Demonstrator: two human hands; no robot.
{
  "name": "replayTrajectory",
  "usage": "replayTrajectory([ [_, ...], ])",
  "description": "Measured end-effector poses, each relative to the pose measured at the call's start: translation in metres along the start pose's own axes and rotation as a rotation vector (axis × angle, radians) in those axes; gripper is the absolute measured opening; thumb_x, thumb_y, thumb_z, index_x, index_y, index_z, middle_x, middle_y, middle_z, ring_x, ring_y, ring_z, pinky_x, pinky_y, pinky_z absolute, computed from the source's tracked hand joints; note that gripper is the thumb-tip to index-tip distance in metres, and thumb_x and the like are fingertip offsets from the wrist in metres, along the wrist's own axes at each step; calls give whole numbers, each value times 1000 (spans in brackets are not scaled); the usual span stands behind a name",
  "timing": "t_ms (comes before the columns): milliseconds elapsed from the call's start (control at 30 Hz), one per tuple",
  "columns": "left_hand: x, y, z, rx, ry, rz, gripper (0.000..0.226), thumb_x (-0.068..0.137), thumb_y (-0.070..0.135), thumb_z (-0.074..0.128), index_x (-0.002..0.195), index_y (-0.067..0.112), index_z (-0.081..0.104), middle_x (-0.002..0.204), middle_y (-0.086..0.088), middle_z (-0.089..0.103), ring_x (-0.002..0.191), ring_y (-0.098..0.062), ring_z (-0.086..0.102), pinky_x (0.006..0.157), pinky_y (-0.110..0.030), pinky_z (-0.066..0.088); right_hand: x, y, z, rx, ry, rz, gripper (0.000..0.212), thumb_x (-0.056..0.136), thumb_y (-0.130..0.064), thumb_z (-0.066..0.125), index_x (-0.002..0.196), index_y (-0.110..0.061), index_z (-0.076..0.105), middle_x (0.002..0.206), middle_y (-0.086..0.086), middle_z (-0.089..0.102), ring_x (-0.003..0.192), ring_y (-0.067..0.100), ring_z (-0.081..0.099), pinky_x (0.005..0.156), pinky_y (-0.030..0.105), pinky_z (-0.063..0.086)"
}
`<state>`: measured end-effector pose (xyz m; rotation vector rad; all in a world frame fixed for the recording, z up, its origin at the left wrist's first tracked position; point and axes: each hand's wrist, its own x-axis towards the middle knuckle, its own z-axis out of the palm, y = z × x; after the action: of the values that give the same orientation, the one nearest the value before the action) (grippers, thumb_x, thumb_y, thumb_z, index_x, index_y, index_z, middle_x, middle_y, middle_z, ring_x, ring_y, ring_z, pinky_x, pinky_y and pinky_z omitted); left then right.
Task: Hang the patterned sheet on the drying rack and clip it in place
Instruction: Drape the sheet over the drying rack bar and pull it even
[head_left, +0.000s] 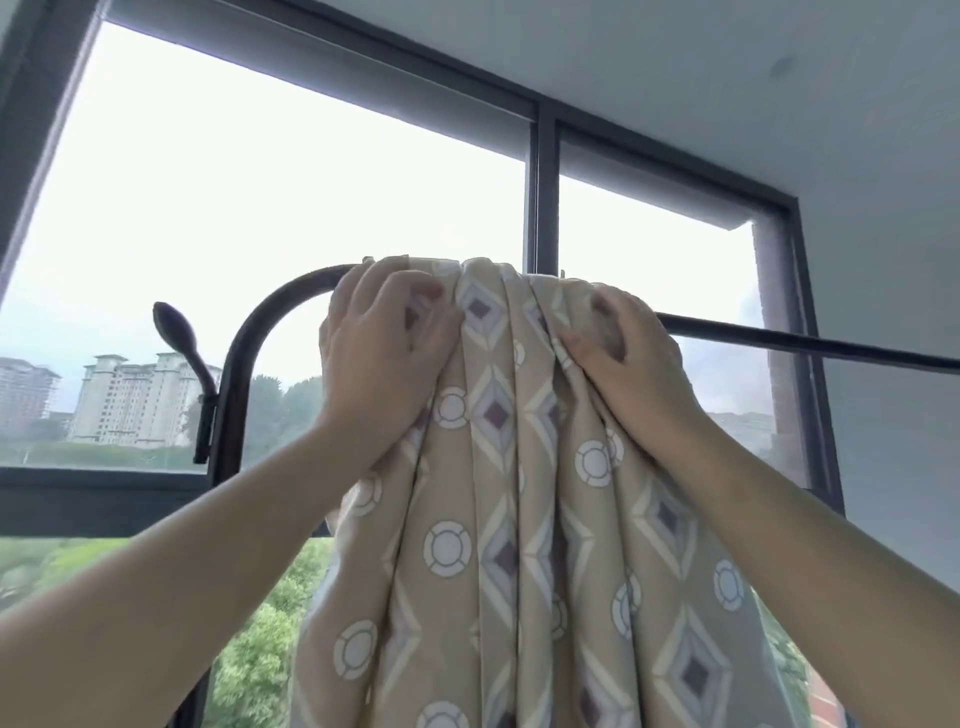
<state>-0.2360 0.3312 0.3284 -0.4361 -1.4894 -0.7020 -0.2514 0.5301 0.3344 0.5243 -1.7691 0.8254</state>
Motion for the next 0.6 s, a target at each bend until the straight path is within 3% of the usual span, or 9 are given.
replayTrajectory([
  [33,-12,-2,0,-93,-77,-32,43,82,47,56,119,25,53,135,12,39,123,-4,31,106,-29,24,-9,2,-1,79,-4,60,59,81,-60,55,133,-40,38,142,-13,38,130,14,37,108,45,32],
  [100,-35,-2,-3,-288,-182,-117,71,67,60,62,128,32,41,136,22,27,114,10,28,102,-24,27,-32,6,-2,285,-57,196,81,68,-66,63,138,-39,33,140,-9,43,124,14,47,105,44,39],
  [167,-53,-1,-7,-383,-191,-196,91,59,64,73,133,36,29,127,24,26,110,13,31,99,-20,30,-57,8,-4,371,-108,287,79,68,-62,68,135,-35,35,127,-9,54,112,13,57,99,39,45],
  [233,-68,-6,-12,-431,-231,-315,112,48,64,79,137,43,13,130,22,23,121,2,29,103,-27,29,-77,10,-7,394,-90,359,68,75,-53,69,130,-34,36,116,-10,60,102,12,61,91,35,49],
  [300,-78,-10,-17,-525,-315,-459,120,37,60,83,133,53,10,137,14,33,126,-13,39,104,-41,36,-95,9,-8,383,-60,402,58,76,-48,68,123,-30,42,107,-11,62,93,9,63,80,28,50],
  [400,-100,-9,-22,-546,-469,-568,111,31,50,75,128,41,23,121,9,49,112,-16,53,94,-40,48,-123,9,-11,514,-192,425,52,67,-46,77,109,-24,56,101,-2,69,86,13,67,70,24,52],
  [500,-118,-4,-30,-645,-724,-623,96,40,34,84,124,32,38,111,12,59,103,-10,60,80,-24,53,-152,11,-12,654,-441,463,88,35,-56,85,112,-21,58,88,-4,74,77,11,70,63,19,53],
  [567,-122,-9,-33,-736,-797,-654,71,55,14,87,118,23,55,103,5,70,97,-14,66,72,-20,55,-162,9,-11,610,-493,500,82,40,-49,84,109,-15,57,73,-4,71,65,9,66,57,16,50],
  [600,-120,-14,-34,-728,-763,-678,52,63,7,83,110,17,63,97,1,73,94,-18,68,71,-22,56,-164,8,-10,599,-487,513,65,52,-42,84,104,-12,59,70,-4,70,62,8,66,55,15,49],
])
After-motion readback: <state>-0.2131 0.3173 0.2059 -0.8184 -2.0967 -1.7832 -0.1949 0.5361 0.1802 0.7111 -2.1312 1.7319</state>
